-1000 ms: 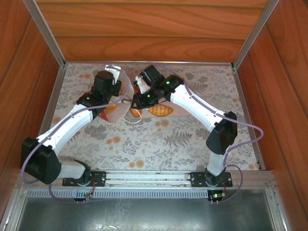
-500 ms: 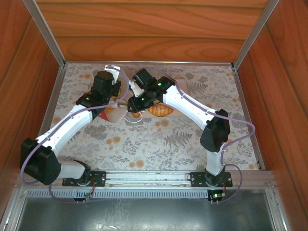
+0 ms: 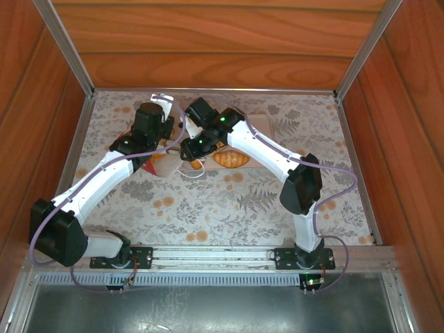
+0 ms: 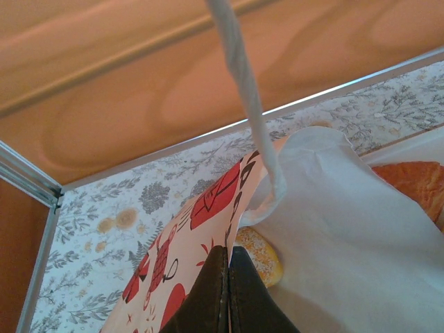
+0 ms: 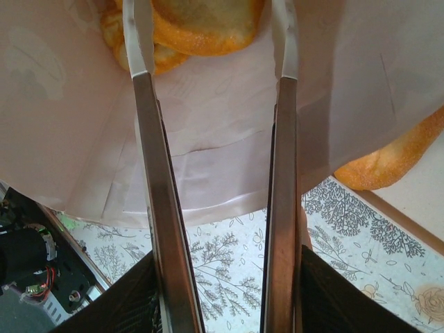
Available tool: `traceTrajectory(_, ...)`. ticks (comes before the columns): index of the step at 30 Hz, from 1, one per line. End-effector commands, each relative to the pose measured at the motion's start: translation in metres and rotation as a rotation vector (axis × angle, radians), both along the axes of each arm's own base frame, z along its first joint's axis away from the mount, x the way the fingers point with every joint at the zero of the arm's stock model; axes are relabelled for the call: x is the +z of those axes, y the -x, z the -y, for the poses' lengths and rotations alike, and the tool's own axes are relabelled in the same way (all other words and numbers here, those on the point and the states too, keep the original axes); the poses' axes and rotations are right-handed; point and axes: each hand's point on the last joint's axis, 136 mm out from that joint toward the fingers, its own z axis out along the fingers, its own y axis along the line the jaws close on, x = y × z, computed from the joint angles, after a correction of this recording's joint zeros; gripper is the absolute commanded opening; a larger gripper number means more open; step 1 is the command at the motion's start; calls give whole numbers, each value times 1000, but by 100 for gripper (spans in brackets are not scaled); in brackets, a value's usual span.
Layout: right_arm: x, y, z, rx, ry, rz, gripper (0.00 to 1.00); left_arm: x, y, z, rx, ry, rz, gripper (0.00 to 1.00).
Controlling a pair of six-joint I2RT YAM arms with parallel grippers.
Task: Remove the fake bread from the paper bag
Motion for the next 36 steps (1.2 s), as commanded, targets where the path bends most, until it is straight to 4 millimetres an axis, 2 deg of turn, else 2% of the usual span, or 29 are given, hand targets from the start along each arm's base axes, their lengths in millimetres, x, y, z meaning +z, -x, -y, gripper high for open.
traceTrajectory(1, 8, 4, -12, 45, -33, 11, 49, 15, 2, 1, -4, 15, 43, 0)
traceTrajectory(16, 16, 14, -6, 94, -17, 12, 48, 16, -2, 3, -3, 12, 46, 0)
traceTrajectory(23, 18, 18, -5, 121, -19, 13, 45, 17, -2, 3, -4, 13, 47, 0)
traceTrajectory(36, 21, 16, -3, 128, -22, 35, 51, 22, -1, 1, -6, -2, 59, 0)
